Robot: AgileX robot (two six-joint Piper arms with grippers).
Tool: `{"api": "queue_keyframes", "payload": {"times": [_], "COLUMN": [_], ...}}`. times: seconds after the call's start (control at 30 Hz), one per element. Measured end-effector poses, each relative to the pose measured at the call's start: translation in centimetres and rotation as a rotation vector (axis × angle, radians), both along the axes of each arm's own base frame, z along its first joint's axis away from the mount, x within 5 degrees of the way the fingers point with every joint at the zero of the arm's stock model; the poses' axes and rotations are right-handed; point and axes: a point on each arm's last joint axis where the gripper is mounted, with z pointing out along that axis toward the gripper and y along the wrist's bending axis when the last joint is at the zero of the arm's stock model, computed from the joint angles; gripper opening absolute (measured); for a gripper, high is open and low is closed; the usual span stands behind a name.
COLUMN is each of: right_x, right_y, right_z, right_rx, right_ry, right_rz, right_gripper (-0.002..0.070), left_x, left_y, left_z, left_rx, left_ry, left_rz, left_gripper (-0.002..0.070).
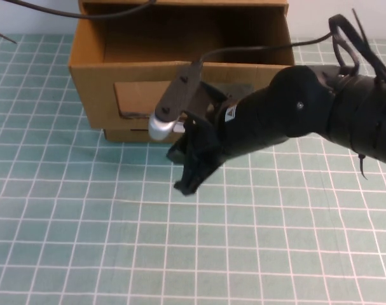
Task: Close the shoe box
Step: Close the shoe box with your right arm
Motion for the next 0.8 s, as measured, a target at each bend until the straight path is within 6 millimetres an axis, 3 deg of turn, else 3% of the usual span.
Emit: {"api": "queue_keyframes", "payload": {"times": [0.33,0.5,0.63,0.8], "right_x": [6.8,10.4,11.7,11.9], "right_y": [0.7,0.5,0.5,0.2], "right_z": [-1.6,-0.6,-0.2,0.4], "right_rx": [0.037,0.078,0.103,0.107], "right_ry": [-0.057,-0.079,-0.056,-0.028], "right_rz": [-0.106,-0.147,-0.155,-0.147], "right_gripper": [-0.0014,-0.0014,-0.0014,-0.0014], "left_x": [0.0,0.0,0.0,-0.1], "left_y": [0.0,-0.1,-0.1,-0.1], "left_z": [0.0,0.1,0.1,0.5], "left_rx": [-0.013,-0.011,-0.010,-0.012], "left_ry": [-0.002,-0.010,-0.015,-0.031], "left_rz": [-0.012,-0.023,-0.029,-0.032], "left_gripper": [-0.0003,-0.0003,-0.0003,-0.0003]}}
